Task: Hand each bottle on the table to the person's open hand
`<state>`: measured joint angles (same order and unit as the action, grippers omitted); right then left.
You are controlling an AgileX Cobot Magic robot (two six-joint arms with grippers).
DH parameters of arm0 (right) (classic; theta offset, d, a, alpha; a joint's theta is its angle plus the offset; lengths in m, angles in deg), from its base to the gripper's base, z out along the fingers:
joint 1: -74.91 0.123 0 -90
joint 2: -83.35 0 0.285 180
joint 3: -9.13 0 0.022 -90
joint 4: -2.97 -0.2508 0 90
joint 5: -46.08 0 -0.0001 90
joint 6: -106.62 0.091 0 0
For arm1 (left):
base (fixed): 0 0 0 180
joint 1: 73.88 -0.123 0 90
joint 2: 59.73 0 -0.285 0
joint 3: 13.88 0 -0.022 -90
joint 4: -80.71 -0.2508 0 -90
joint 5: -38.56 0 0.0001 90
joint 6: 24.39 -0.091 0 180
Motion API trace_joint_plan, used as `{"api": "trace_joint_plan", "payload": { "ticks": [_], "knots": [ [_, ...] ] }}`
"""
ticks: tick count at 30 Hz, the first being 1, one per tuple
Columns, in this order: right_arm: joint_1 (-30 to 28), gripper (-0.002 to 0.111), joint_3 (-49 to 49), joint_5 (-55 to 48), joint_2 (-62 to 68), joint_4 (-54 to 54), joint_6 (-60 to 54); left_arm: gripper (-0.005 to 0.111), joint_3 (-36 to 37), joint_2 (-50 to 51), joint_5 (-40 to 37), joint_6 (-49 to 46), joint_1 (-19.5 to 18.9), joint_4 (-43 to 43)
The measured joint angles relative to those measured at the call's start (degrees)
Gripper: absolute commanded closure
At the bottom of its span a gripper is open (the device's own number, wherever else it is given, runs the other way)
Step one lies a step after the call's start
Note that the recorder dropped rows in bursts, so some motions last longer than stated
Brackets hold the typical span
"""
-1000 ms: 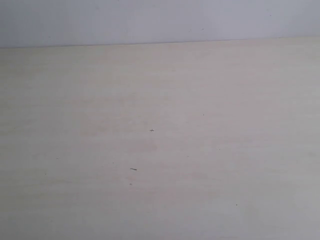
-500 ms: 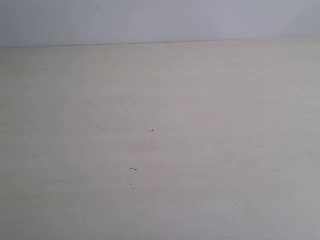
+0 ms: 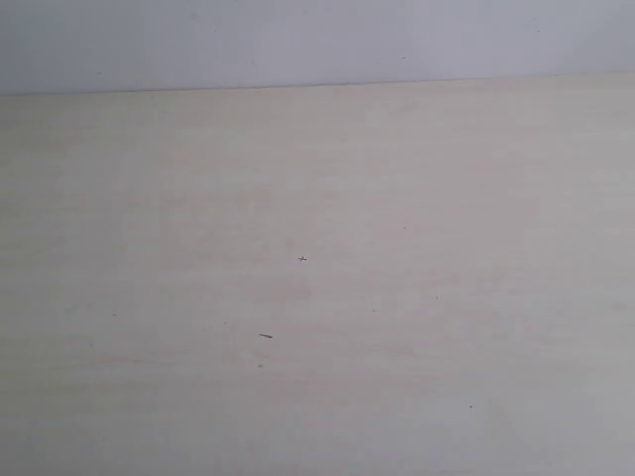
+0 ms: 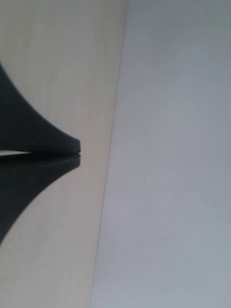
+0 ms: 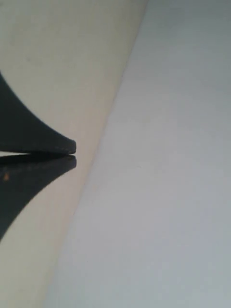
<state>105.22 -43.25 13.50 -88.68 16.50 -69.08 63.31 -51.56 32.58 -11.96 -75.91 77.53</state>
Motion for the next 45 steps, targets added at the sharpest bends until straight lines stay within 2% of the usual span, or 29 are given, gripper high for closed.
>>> {"api": "trace_joint_plan", "payload": {
  "ticks": [9, 14, 20, 45],
  "knots": [
    [-20.85, 0.108, -17.74, 31.27, 0.0, -4.34, 9.98, 0.107, 0.0, 0.0, 0.0, 0.0, 0.0, 0.0],
    [-26.7, 0.108, -24.46, 34.58, 0.1, -5.18, 10.92, 0.107, 0.0, 0.0, 0.0, 0.0, 0.0, 0.0],
    [-27.71, 0.108, -24.58, 31.36, 0.1, -5.84, 10.92, 0.107, 0.0, 0.0, 0.0, 0.0, 0.0, 0.0],
    [-27.71, 0.108, -24.58, 30.78, 0.1, -6.1, 10.92, 0.107, 0.0, 0.0, 0.0, -0.09, 0.0, 0.0]
  ]
}}
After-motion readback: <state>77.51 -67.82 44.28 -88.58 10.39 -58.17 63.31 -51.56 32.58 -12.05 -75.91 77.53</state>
